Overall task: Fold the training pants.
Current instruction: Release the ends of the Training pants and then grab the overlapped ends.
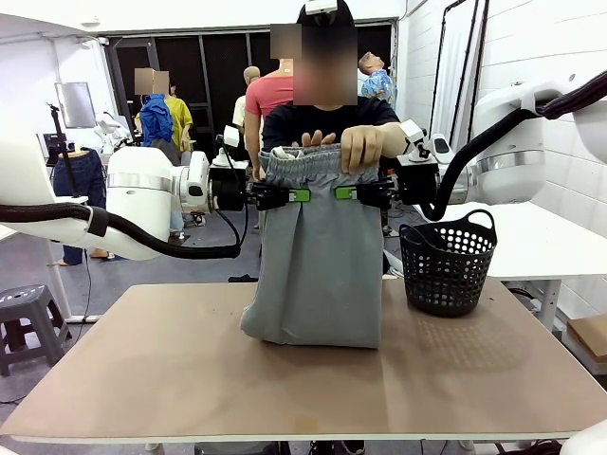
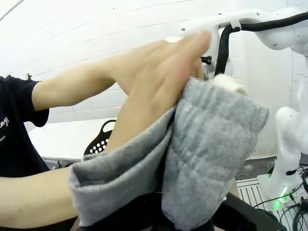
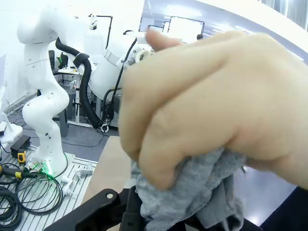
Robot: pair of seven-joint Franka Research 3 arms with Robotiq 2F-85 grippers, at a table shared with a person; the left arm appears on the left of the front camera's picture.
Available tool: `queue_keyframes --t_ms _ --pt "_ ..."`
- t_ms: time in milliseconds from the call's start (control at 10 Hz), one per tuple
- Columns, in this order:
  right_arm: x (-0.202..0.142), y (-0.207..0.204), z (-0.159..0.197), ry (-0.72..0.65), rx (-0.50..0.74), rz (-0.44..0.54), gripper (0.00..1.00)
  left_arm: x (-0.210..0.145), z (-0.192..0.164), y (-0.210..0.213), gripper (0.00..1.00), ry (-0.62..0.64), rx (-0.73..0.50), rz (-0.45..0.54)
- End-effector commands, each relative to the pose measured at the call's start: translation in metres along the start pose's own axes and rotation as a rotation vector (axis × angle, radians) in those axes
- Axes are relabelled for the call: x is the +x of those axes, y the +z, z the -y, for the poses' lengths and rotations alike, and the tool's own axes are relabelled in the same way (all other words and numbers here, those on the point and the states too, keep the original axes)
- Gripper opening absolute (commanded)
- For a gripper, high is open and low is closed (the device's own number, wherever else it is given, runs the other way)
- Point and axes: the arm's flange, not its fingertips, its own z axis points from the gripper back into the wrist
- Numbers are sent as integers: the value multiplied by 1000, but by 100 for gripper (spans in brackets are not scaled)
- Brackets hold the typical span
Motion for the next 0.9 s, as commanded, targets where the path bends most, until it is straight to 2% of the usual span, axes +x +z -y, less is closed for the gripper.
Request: queue_keyframes --t_ms 0,800 --pt "1 0 -5 7 -5 19 0 3 1 0 0 -9 0 4" --pt "1 0 -5 7 -5 19 0 3 1 0 0 -9 0 4"
